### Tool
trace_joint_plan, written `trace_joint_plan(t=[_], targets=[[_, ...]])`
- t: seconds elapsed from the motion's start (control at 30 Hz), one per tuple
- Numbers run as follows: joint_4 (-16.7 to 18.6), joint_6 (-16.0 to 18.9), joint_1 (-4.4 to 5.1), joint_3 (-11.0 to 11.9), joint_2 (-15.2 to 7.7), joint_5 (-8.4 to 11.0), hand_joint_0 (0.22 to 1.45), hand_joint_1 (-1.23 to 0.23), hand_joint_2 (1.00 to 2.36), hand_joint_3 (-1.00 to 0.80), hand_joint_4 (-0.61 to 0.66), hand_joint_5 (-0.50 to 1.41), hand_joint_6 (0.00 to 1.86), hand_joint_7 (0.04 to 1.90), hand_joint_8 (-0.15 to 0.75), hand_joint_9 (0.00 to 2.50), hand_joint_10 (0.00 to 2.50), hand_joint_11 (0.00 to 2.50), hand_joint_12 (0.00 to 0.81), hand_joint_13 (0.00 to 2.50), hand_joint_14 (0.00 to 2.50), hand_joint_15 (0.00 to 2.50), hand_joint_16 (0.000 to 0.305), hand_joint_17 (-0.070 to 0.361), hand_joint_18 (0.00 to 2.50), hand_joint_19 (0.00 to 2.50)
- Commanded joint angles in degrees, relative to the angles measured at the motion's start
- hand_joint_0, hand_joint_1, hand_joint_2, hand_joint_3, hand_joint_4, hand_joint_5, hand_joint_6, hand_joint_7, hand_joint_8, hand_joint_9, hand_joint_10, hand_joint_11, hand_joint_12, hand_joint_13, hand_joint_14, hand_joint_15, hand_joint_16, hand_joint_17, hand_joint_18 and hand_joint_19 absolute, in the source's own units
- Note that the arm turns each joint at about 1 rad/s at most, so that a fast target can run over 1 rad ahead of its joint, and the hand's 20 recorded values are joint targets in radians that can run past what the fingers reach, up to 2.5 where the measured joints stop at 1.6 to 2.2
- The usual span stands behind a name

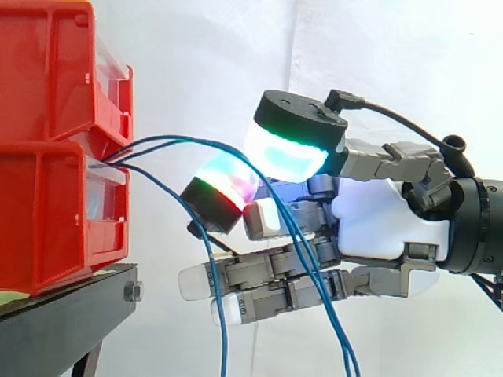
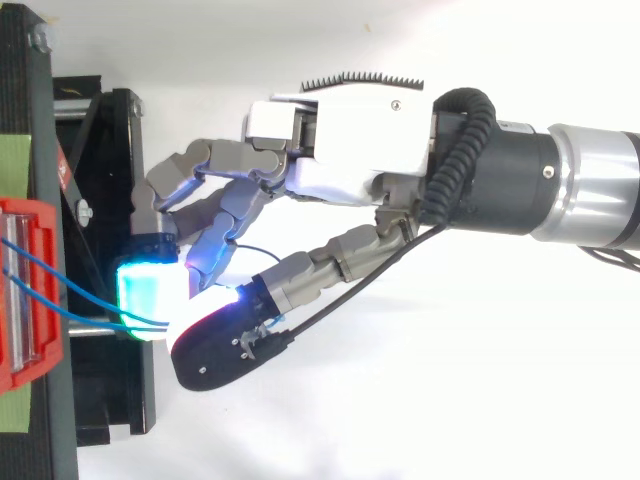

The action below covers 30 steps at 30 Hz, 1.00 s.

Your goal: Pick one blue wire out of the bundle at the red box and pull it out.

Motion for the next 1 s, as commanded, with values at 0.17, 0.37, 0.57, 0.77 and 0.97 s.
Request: trace_joint_plan(t=[0.17, 0.37, 0.57, 0.77, 0.97], targets=[[0.11, 0.0, 0.16, -0.04, -0.01, -0.04, 0.73, -0.87, 1.01, -0.23, 0.19, -0.14, 0.74, 0.98, 0.231, 0.98, 0.02, 0.68, 0.372, 0.55, 0.01, 0.34, 0.054, 0.121, 0.41, 0.36], [0.11, 0.0, 0.25, 0.05, -0.01, -0.04, 0.68, -0.84, 1.0, -0.12, 0.32, -0.09, 0.62, 1.16, 0.254, 1.03, 0.02, 0.5, 0.393, 0.57, 0.01, 0.31, 0.061, 0.136, 0.46, 0.34], [0.2, 0.0, 0.25, -0.04, -0.01, -0.04, 0.68, -0.79, 1.01, -0.11, 0.35, -0.05, 0.5, 1.33, 0.239, 1.06, 0.02, 0.45, 0.385, 0.58, 0.01, 0.31, 0.059, 0.134, 0.44, 0.35], [0.2, 0.0, 0.25, 0.05, -0.01, -0.04, 0.68, -0.76, 1.01, -0.1, 0.3, -0.09, 0.59, 1.2, 0.245, 1.04, 0.02, 0.65, 0.382, 0.57, 0.01, 0.35, 0.057, 0.127, 0.42, 0.36], [0.2, 0.0, 0.25, -0.04, 0.07, -0.04, 0.64, -0.8, 1.0, -0.06, 0.32, -0.13, 0.74, 0.99, 0.269, 1.05, 0.02, 0.67, 0.418, 0.58, 0.01, 0.34, 0.064, 0.145, 0.46, 0.34]])
